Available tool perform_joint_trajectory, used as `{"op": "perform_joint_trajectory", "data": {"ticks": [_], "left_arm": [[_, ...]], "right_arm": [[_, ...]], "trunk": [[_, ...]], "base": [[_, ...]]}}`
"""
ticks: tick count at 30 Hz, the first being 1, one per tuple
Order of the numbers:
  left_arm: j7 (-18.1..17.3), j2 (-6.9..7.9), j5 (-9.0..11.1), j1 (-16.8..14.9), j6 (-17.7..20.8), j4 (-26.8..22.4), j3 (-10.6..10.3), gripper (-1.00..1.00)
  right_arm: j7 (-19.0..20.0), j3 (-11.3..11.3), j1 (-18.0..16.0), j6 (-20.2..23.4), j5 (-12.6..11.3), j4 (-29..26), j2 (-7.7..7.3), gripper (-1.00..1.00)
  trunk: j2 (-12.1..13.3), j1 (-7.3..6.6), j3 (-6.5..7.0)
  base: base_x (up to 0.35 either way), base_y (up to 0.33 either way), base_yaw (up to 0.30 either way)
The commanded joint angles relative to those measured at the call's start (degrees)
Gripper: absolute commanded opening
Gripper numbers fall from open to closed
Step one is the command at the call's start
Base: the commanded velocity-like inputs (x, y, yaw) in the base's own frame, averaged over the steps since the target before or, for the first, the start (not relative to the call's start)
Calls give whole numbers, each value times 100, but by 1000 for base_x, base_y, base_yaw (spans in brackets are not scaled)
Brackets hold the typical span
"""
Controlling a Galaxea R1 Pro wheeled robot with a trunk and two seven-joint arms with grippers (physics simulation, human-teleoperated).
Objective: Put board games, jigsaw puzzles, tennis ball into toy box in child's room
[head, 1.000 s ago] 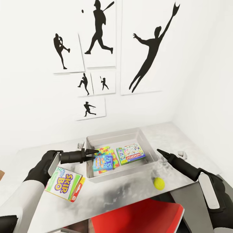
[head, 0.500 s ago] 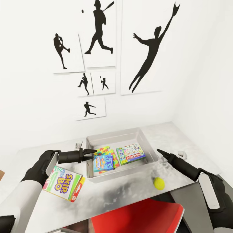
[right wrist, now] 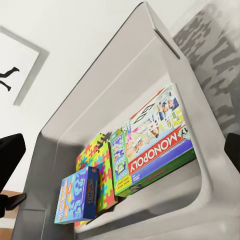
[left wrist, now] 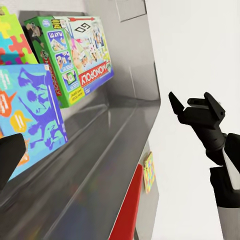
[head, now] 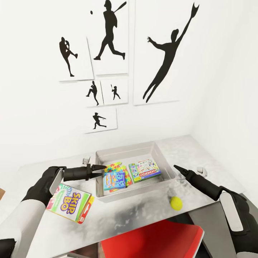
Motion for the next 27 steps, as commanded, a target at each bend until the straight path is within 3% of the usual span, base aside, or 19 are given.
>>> {"op": "perform_joint_trajectory", "data": {"ticks": [1, 9, 19, 27], "left_arm": [[-20, 16, -18, -4, 14, -5, 5, 100], [-50, 52, 0, -1, 15, -24, 8, 100], [-492, 137, -10, 3, 13, -37, 2, 100], [-555, 156, -13, 3, 13, -38, 0, 100]], "right_arm": [[10, -9, -5, 39, -12, -1, 1, 100], [16, -9, -5, 37, -12, -1, 1, 100], [19, -9, -5, 31, -9, -1, 1, 100], [19, -9, -5, 30, -8, -1, 4, 100]], "trunk": [[-11, 3, -11], [-11, 3, -11], [-11, 3, 20], [-11, 3, 86]], "base": [[0, 0, 0], [0, 0, 0], [0, 0, -23], [0, 0, -64]]}}
